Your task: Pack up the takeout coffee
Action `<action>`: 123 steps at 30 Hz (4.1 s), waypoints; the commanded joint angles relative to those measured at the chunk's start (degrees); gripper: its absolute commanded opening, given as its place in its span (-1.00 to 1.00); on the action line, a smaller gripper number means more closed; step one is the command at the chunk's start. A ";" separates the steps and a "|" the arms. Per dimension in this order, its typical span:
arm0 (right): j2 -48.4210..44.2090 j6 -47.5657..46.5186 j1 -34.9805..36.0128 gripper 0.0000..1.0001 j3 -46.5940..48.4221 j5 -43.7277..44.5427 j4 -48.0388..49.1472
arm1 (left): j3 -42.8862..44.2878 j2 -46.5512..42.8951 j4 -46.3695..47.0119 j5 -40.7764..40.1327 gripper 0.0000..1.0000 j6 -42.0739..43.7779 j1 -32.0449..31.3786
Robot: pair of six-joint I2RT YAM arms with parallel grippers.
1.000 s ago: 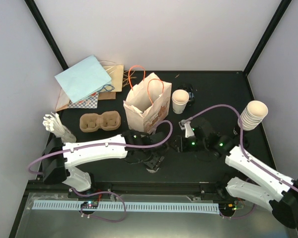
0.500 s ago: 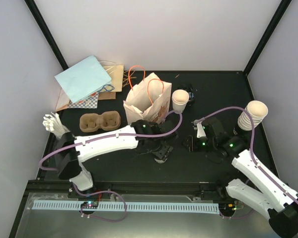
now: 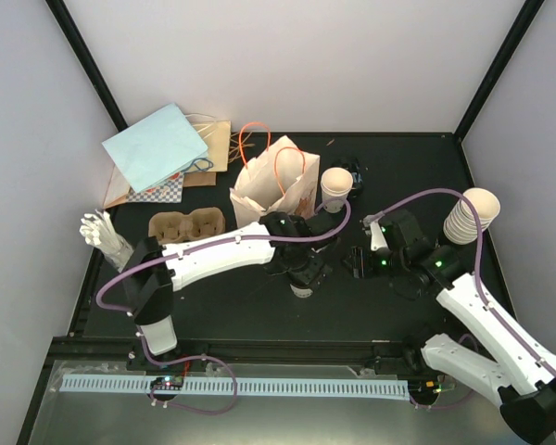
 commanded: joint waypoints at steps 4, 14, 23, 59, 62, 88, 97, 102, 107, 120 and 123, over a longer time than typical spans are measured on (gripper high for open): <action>2.09 -3.95 -0.02 0.25 4.19 2.67 -3.63 | 8.96 -6.30 -7.67 -1.96 0.98 -0.02 0.59; 11.40 -5.69 16.30 0.60 12.65 11.96 -4.87 | 7.50 -25.54 -7.49 -1.64 0.98 3.12 12.58; 24.31 -4.83 23.82 0.87 18.43 16.84 -5.46 | 4.48 -33.77 -9.15 4.47 0.98 6.75 26.88; 36.70 -0.66 26.37 0.43 24.98 19.54 -9.44 | -8.87 -43.47 -3.44 13.83 0.97 11.72 38.90; 35.77 -0.34 26.37 0.42 25.25 19.93 -9.63 | -8.68 -43.41 -3.29 13.91 0.98 11.87 38.99; 23.50 2.18 26.29 0.30 20.40 23.08 -13.14 | 2.12 -25.56 3.33 7.92 0.97 14.74 39.96; 20.90 0.65 25.53 0.27 20.35 25.42 -14.02 | 9.43 -15.06 5.88 14.72 0.59 17.02 39.96; 19.12 -1.89 23.90 0.25 21.13 26.67 -14.28 | 12.86 -9.88 6.22 16.82 0.22 17.91 39.96; 18.77 -6.24 22.15 0.21 23.57 26.89 -12.39 | 16.60 -7.28 4.02 17.38 -0.68 20.82 39.96; 14.04 -6.39 20.72 0.15 26.57 36.03 -18.03 | 18.19 -13.92 2.50 16.84 -0.97 33.16 34.27; 12.01 -4.18 20.75 0.15 25.53 39.26 -20.03 | 13.28 -16.58 3.48 11.56 -0.97 34.92 30.24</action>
